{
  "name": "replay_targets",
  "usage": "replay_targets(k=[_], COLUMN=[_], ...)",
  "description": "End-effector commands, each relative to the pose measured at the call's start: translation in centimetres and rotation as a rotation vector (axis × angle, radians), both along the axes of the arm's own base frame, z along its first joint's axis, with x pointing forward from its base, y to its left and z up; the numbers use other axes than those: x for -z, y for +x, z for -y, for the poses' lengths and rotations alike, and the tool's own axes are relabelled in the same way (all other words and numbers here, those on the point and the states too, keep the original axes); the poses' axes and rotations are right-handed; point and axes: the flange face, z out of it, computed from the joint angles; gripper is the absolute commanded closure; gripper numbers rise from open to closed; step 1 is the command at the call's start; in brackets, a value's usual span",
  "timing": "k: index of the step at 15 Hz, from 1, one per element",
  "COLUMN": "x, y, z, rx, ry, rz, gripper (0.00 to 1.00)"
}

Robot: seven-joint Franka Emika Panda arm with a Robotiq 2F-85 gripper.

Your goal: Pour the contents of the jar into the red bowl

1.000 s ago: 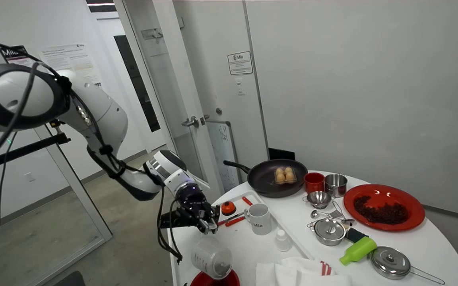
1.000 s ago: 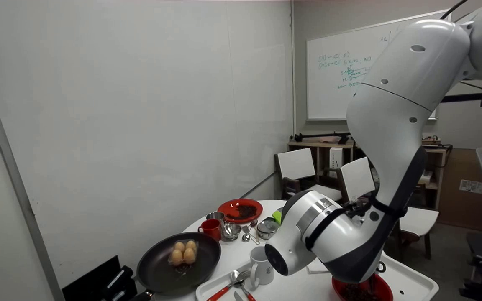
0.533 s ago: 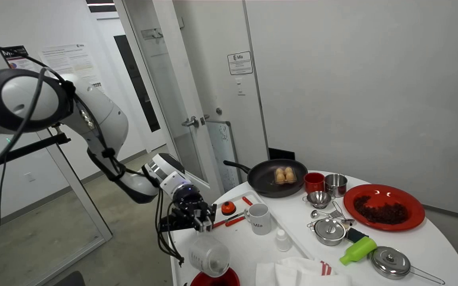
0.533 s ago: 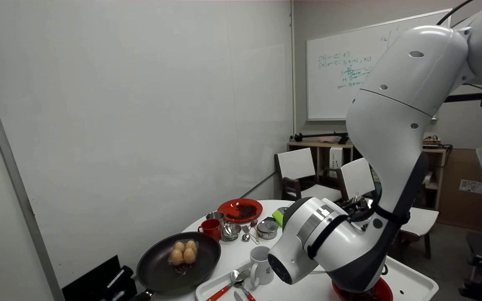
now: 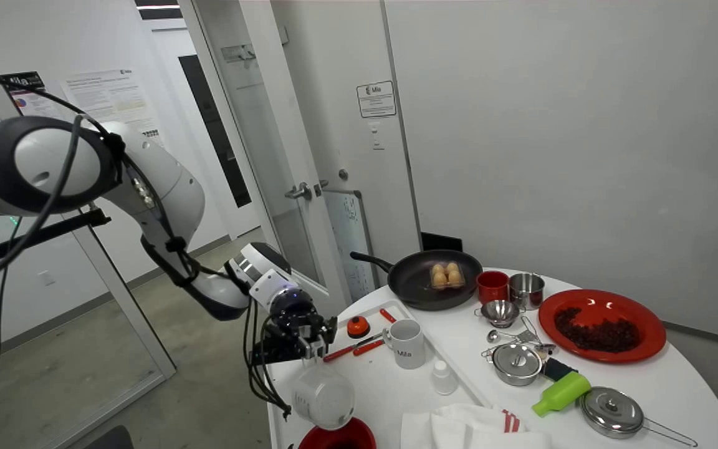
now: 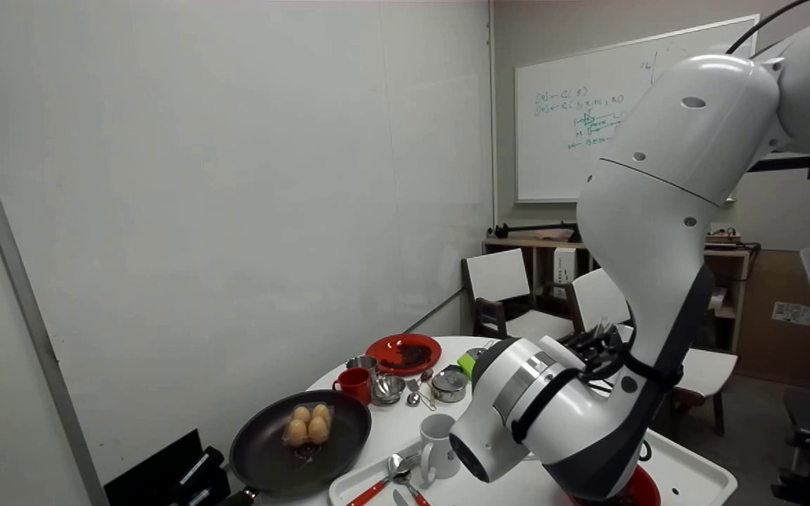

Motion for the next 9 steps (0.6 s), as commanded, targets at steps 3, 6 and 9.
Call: replay_targets(k=[3, 6, 9], x=[0.7, 2.0, 2.8], y=[0.8, 1.6, 2.2], z=[-0.9, -1.4, -1.7], rx=[-0.057, -0.105, -0.144], ry=[0.165, 0.313, 0.455], rz=[-0.064, -0.12, -0.192], gripper=[0.91, 0.91, 0.91])
